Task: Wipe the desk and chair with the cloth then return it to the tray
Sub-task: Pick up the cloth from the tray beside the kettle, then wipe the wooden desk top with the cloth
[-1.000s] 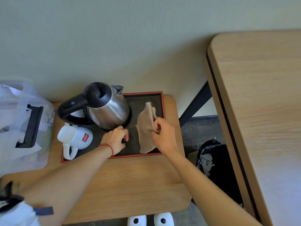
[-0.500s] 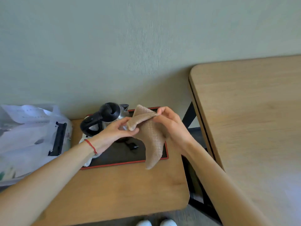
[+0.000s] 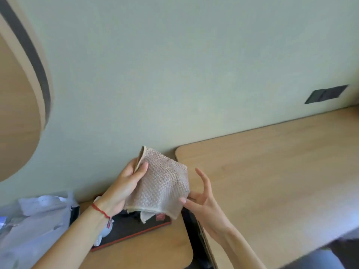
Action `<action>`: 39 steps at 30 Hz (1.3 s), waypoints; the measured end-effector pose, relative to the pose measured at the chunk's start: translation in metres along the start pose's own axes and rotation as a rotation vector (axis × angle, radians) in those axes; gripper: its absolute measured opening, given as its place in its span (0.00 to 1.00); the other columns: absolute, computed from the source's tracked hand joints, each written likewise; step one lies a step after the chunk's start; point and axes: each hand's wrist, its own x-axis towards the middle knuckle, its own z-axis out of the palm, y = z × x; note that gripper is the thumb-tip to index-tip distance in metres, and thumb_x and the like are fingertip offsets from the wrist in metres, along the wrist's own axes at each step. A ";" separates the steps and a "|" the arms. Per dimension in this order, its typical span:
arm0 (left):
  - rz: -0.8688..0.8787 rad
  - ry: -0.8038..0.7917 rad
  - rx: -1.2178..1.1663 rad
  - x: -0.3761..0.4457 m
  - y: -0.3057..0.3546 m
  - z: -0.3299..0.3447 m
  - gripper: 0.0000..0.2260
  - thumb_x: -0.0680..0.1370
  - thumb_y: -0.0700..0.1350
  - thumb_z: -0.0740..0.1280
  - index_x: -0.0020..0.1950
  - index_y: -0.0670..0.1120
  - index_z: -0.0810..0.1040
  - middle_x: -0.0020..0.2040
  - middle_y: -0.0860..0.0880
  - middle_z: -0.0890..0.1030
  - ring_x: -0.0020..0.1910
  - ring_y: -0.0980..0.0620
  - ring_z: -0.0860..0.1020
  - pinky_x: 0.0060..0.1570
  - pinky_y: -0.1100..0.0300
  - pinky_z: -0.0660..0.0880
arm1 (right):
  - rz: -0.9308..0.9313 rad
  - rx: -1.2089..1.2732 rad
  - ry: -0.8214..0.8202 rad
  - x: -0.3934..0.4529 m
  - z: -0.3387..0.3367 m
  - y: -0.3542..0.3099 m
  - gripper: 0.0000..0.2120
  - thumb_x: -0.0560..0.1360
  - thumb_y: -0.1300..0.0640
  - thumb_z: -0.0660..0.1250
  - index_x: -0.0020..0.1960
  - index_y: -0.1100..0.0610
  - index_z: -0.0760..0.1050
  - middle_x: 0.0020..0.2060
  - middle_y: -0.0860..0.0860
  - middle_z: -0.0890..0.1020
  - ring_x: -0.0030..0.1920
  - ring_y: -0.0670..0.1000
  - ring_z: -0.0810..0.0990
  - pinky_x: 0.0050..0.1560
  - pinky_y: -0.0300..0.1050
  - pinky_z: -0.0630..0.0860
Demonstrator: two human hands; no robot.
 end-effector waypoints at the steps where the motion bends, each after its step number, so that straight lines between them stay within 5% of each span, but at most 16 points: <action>1: 0.030 -0.013 -0.002 -0.001 0.008 0.008 0.14 0.75 0.50 0.65 0.60 0.59 0.72 0.56 0.62 0.79 0.52 0.67 0.78 0.43 0.69 0.75 | -0.059 0.008 0.033 -0.008 -0.001 -0.005 0.33 0.71 0.63 0.73 0.63 0.35 0.62 0.54 0.62 0.83 0.54 0.57 0.82 0.52 0.46 0.80; 3: 0.188 -0.034 0.154 -0.004 0.022 0.023 0.20 0.78 0.45 0.62 0.65 0.65 0.65 0.60 0.72 0.69 0.57 0.77 0.69 0.52 0.75 0.72 | -0.168 -0.008 0.094 -0.018 -0.007 -0.023 0.22 0.72 0.65 0.70 0.59 0.46 0.70 0.52 0.60 0.83 0.49 0.54 0.82 0.45 0.43 0.80; 5: 0.311 -0.025 0.314 -0.008 0.032 0.042 0.16 0.79 0.43 0.60 0.59 0.64 0.71 0.61 0.71 0.71 0.63 0.76 0.65 0.62 0.70 0.65 | -0.238 -0.152 0.146 -0.023 -0.022 -0.043 0.13 0.74 0.66 0.68 0.55 0.53 0.76 0.49 0.53 0.83 0.47 0.48 0.81 0.42 0.38 0.79; 7: 0.291 -0.013 0.320 -0.015 0.035 0.061 0.11 0.79 0.45 0.60 0.51 0.61 0.78 0.56 0.66 0.78 0.61 0.71 0.70 0.58 0.66 0.65 | -0.251 -0.289 0.152 -0.030 -0.038 -0.062 0.15 0.73 0.67 0.70 0.53 0.50 0.81 0.48 0.46 0.84 0.48 0.43 0.82 0.43 0.36 0.78; 9: 0.184 -0.082 0.228 -0.024 0.037 0.080 0.10 0.74 0.49 0.67 0.53 0.59 0.80 0.58 0.61 0.80 0.63 0.64 0.72 0.58 0.65 0.66 | -0.247 -0.443 0.149 -0.039 -0.057 -0.079 0.22 0.69 0.68 0.74 0.56 0.47 0.80 0.48 0.45 0.84 0.48 0.42 0.82 0.46 0.36 0.79; 12: 0.127 -0.210 0.447 -0.030 0.035 0.108 0.36 0.61 0.48 0.80 0.66 0.59 0.72 0.67 0.61 0.72 0.68 0.64 0.67 0.68 0.66 0.60 | -0.287 -0.824 0.214 -0.052 -0.091 -0.101 0.28 0.64 0.67 0.77 0.61 0.50 0.77 0.47 0.48 0.84 0.48 0.47 0.82 0.49 0.29 0.75; 14: 0.177 -0.209 0.681 -0.028 0.031 0.135 0.40 0.60 0.43 0.81 0.69 0.56 0.69 0.66 0.62 0.71 0.66 0.67 0.66 0.65 0.76 0.56 | -0.369 -1.085 0.262 -0.063 -0.116 -0.113 0.23 0.61 0.66 0.77 0.55 0.54 0.81 0.42 0.51 0.82 0.43 0.51 0.79 0.41 0.23 0.68; 17: 0.358 -0.083 0.858 -0.026 0.023 0.181 0.25 0.66 0.40 0.77 0.56 0.62 0.77 0.51 0.57 0.77 0.50 0.67 0.74 0.48 0.80 0.65 | -0.403 -1.205 0.279 -0.083 -0.160 -0.127 0.13 0.60 0.61 0.79 0.44 0.56 0.83 0.42 0.49 0.73 0.47 0.49 0.71 0.44 0.24 0.63; 20: 0.360 -0.036 0.840 -0.019 0.010 0.228 0.10 0.71 0.38 0.71 0.44 0.54 0.80 0.53 0.55 0.73 0.54 0.60 0.70 0.47 0.71 0.66 | -0.262 -0.879 0.153 -0.104 -0.207 -0.143 0.13 0.66 0.57 0.76 0.50 0.54 0.80 0.55 0.46 0.78 0.59 0.45 0.75 0.58 0.30 0.68; 22: 0.149 -0.128 0.596 -0.012 0.004 0.258 0.04 0.74 0.41 0.68 0.41 0.48 0.82 0.54 0.59 0.77 0.55 0.61 0.73 0.50 0.67 0.66 | -0.169 -0.485 0.068 -0.117 -0.233 -0.151 0.14 0.71 0.55 0.73 0.56 0.53 0.79 0.53 0.48 0.82 0.56 0.47 0.80 0.56 0.40 0.76; 24: -0.012 -0.199 0.340 -0.005 0.001 0.290 0.07 0.73 0.49 0.70 0.39 0.47 0.79 0.46 0.54 0.79 0.49 0.56 0.76 0.49 0.60 0.67 | -0.148 -0.150 0.107 -0.124 -0.253 -0.149 0.16 0.72 0.51 0.72 0.57 0.55 0.77 0.51 0.52 0.81 0.53 0.51 0.79 0.52 0.45 0.77; 27: 0.001 -0.200 0.244 0.010 -0.006 0.338 0.07 0.76 0.49 0.67 0.47 0.48 0.82 0.49 0.53 0.85 0.50 0.57 0.81 0.53 0.59 0.73 | -0.093 0.218 0.157 -0.131 -0.277 -0.133 0.19 0.73 0.52 0.72 0.61 0.56 0.75 0.55 0.55 0.81 0.56 0.55 0.79 0.54 0.53 0.77; 29: 0.070 -0.220 0.331 0.021 -0.018 0.367 0.05 0.76 0.46 0.66 0.46 0.50 0.82 0.44 0.54 0.85 0.45 0.61 0.81 0.49 0.64 0.75 | -0.048 0.257 0.236 -0.138 -0.292 -0.117 0.23 0.70 0.56 0.75 0.63 0.57 0.73 0.56 0.56 0.82 0.55 0.56 0.81 0.52 0.52 0.78; 32: 0.060 -0.389 0.515 0.042 -0.034 0.410 0.11 0.74 0.51 0.69 0.31 0.51 0.80 0.26 0.57 0.77 0.27 0.64 0.71 0.29 0.68 0.65 | -0.036 0.242 0.490 -0.151 -0.329 -0.107 0.29 0.65 0.59 0.79 0.63 0.55 0.73 0.56 0.57 0.83 0.55 0.58 0.83 0.49 0.52 0.81; 35: -0.019 -0.515 0.592 0.069 -0.044 0.457 0.13 0.69 0.56 0.72 0.45 0.48 0.81 0.39 0.51 0.83 0.36 0.58 0.78 0.37 0.66 0.70 | -0.083 0.240 0.610 -0.167 -0.382 -0.118 0.29 0.62 0.58 0.78 0.61 0.50 0.75 0.54 0.54 0.84 0.54 0.57 0.83 0.50 0.53 0.82; 39: -0.044 -0.528 0.527 0.098 -0.049 0.534 0.16 0.65 0.58 0.72 0.46 0.50 0.80 0.44 0.50 0.83 0.40 0.57 0.80 0.43 0.65 0.73 | -0.143 0.229 0.641 -0.182 -0.454 -0.142 0.31 0.62 0.59 0.77 0.62 0.45 0.73 0.55 0.51 0.84 0.55 0.54 0.83 0.47 0.48 0.81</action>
